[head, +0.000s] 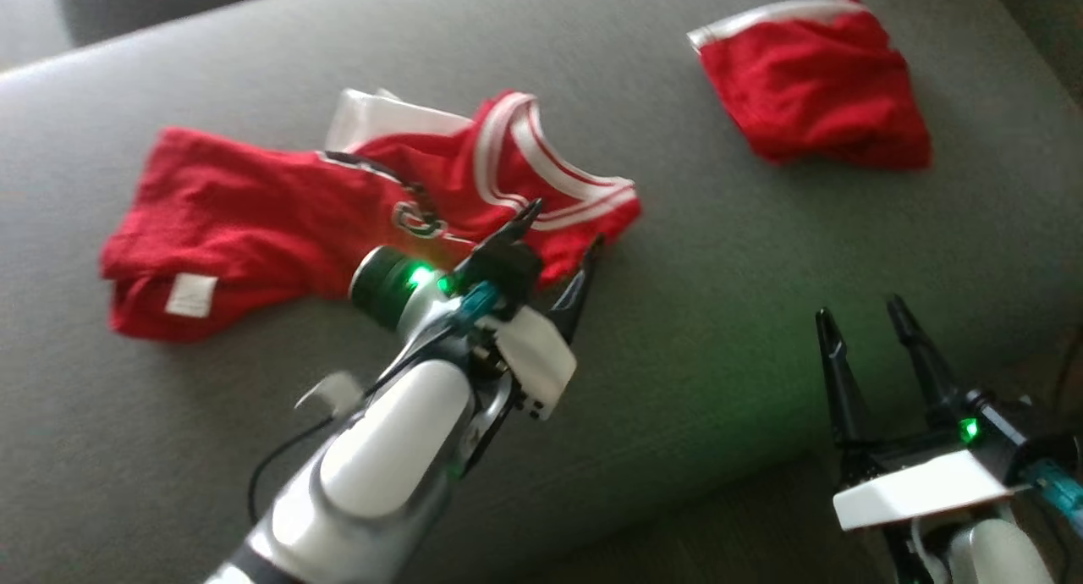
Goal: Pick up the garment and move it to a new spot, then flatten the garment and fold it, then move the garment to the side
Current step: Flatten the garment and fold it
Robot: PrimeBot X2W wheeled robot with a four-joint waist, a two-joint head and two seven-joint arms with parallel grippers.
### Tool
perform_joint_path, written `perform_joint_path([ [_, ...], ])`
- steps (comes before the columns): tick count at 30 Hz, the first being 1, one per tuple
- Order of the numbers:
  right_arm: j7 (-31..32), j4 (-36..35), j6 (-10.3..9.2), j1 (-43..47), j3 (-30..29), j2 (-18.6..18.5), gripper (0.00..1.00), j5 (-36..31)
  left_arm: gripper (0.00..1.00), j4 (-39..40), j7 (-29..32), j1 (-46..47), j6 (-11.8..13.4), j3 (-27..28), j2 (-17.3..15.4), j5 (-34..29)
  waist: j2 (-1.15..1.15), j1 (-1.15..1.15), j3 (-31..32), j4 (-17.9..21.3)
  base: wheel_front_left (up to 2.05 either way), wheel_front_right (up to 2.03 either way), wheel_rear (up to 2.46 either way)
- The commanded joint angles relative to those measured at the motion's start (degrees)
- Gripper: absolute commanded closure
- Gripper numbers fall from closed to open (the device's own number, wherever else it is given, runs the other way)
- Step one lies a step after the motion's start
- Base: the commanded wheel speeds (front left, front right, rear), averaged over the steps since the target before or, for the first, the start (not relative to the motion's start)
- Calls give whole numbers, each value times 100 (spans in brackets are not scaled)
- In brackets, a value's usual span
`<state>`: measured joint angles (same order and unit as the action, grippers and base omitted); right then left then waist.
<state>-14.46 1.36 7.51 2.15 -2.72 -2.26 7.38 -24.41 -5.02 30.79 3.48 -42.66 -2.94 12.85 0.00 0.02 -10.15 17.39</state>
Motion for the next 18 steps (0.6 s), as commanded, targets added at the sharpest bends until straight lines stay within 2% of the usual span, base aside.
perform_joint_path([
  [1, -54, -177, -2, -232, 163, -62, 0, 66, 0, 23, 136, 394, -18, -23, 6, 66, 0, -2, -465, 465, 0, 0, 0],
  [7, -54, -140, -2, -414, 300, -62, 0, 228, 0, -493, 660, 1097, 170, -638, 6, 240, 0, -2, -705, 754, 0, 0, 0],
  [11, -54, -127, -2, -486, 356, -62, 0, 289, 0, -1001, 637, 1606, 478, -998, 6, -159, 0, -2, -785, 893, 0, 0, 0],
  [14, -54, -136, -2, -510, 372, -62, 0, 335, 0, -1348, 559, 1832, 634, -1102, 6, -237, 0, -2, -861, 973, 0, 0, 0],
  [18, -54, -124, -2, -523, 390, -62, 0, 400, 0, -1721, 586, 2043, 679, -1213, 6, -177, 0, -2, -954, 1015, 0, 0, 0],
])
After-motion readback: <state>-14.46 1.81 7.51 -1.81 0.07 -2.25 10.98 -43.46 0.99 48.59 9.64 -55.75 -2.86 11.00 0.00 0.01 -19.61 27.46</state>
